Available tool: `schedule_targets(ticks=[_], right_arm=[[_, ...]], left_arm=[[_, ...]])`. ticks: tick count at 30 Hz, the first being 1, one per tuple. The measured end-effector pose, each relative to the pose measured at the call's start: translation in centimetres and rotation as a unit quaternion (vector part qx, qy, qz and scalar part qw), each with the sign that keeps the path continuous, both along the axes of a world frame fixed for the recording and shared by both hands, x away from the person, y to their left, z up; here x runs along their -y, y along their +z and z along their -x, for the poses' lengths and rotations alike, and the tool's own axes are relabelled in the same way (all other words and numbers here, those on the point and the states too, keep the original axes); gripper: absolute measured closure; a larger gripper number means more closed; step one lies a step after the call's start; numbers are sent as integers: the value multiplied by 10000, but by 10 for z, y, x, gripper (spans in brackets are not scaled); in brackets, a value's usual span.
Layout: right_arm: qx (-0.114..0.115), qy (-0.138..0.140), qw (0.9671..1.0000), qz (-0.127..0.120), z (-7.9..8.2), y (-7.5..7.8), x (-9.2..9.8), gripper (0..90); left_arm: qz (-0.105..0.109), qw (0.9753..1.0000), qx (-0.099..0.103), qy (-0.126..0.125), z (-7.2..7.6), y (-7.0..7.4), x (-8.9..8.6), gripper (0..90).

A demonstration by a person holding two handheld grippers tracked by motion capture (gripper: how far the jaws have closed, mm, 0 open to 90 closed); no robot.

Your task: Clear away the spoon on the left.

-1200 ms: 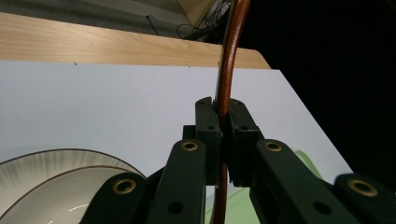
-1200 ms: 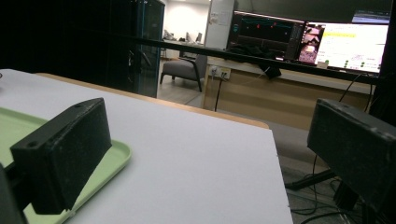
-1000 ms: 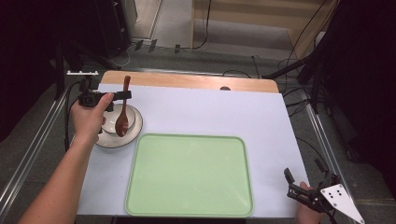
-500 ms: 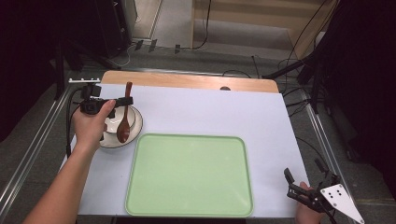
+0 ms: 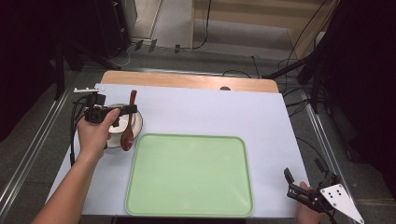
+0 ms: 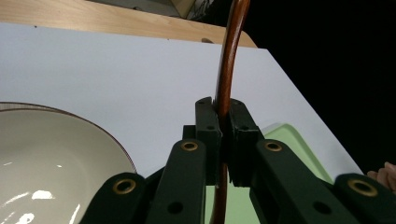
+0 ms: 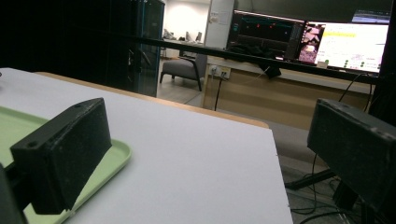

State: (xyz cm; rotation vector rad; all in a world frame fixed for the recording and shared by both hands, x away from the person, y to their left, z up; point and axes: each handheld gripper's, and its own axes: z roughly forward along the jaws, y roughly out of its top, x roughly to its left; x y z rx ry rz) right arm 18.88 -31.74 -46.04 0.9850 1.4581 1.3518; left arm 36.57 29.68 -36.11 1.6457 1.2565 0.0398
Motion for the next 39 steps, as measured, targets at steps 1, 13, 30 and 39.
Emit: schedule_targets(ticks=[1, 13, 30, 39], right_arm=[[0, 0, 10000, 0, 0, 0, 0, 0], [3, 3, 10000, -5, 0, 0, 0, 0], [9, -18, 10000, 21, 0, 0, -1, 0], [16, -20, 10000, 20, 0, 0, -1, 0]], left_arm=[[0, 10000, 0, 0, 0, 0, 0, 855], [167, 9998, 29, -125, 17, -12, 17, 855], [373, 9990, -158, -203, 41, -39, 29, 856], [431, 9982, -356, -215, 55, -60, 26, 855]])
